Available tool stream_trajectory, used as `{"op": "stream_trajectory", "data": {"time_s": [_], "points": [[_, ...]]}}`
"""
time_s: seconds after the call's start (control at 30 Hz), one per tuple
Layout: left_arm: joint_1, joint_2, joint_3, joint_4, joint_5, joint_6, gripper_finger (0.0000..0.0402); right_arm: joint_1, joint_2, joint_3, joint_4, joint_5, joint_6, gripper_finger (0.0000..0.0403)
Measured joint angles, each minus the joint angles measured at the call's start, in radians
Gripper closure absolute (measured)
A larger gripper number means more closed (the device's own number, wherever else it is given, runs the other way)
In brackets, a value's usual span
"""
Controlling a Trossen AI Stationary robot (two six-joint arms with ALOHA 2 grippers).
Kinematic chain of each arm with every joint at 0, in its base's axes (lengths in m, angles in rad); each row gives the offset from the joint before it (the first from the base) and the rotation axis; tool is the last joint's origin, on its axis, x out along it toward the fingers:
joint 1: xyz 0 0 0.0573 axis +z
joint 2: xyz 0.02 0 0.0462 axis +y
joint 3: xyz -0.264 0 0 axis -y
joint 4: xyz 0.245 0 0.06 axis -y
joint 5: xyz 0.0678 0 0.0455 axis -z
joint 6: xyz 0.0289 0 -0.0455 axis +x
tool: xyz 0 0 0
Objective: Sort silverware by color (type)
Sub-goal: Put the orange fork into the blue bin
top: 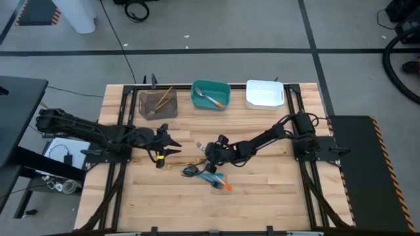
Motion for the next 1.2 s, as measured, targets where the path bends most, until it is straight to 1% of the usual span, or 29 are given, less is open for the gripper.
{"op": "stream_trajectory", "data": {"time_s": [0.1,0.3,0.4,0.73,1.0,1.2], "points": [[0.000,0.000,0.000,-0.001,0.000,0.000,0.0290,-0.007,-0.002,0.002,-0.018,-0.028,0.003,0.0319],[0.000,0.000,0.000,-0.012,0.000,0.000,0.0290,-0.037,-0.006,0.002,-0.040,-0.160,-0.024,0.0370],[0.000,0.000,0.000,-0.017,0.000,0.000,0.0290,-0.054,-0.010,0.002,-0.052,-0.210,-0.044,0.0389],[0.000,0.000,0.000,-0.017,0.000,0.000,0.0290,-0.065,-0.054,-0.004,-0.098,-0.220,-0.161,0.0392],[0.000,0.000,0.000,-0.017,0.000,0.000,0.0290,-0.071,-0.059,0.004,-0.111,-0.214,-0.320,0.0392],[0.000,0.000,0.000,-0.017,0.000,-0.001,0.0290,-0.087,-0.058,0.064,-0.210,-0.204,-0.421,0.0392]]}}
